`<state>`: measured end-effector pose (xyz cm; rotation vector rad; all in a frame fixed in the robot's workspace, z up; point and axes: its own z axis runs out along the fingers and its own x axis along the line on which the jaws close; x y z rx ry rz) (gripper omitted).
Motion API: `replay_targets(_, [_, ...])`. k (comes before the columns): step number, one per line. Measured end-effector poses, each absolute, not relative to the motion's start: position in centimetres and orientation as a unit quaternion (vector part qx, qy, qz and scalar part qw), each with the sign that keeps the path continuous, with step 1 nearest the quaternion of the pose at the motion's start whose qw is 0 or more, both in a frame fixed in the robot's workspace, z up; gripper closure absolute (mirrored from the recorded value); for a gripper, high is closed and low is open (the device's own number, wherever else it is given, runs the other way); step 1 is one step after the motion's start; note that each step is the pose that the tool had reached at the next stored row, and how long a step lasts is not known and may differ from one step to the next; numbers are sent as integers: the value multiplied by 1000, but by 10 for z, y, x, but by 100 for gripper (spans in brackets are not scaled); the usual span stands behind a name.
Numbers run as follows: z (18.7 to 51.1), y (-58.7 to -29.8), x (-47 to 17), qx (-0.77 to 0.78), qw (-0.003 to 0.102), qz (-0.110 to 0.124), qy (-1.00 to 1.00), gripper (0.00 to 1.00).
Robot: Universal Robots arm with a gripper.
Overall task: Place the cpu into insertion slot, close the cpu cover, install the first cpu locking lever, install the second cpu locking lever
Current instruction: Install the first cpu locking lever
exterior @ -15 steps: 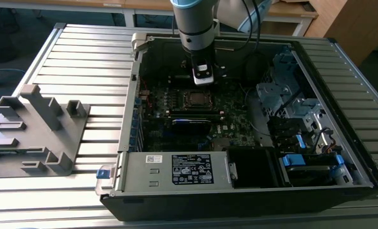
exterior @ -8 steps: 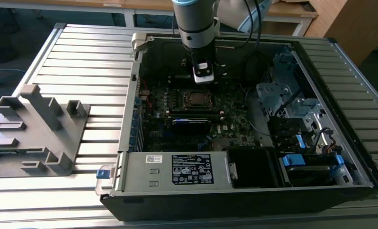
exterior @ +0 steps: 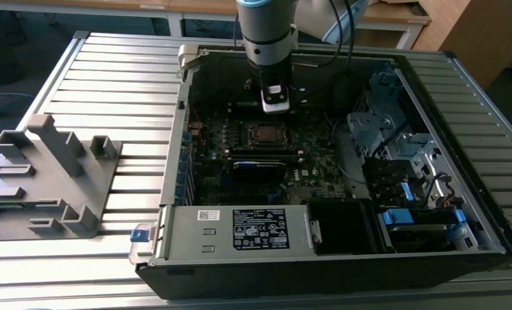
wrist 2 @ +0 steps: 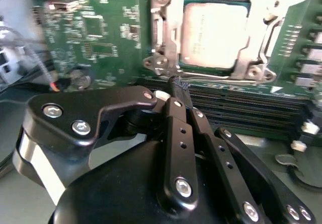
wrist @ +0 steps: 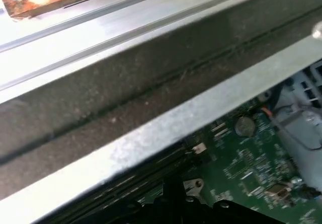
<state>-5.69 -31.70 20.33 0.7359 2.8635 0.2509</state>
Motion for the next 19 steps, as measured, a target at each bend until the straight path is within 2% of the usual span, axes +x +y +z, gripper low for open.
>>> replay_targets(3, [203,-317,-56,249,64,78,963,89])
replay_targets(19, [212,-317,-56,249,62,76,964,89])
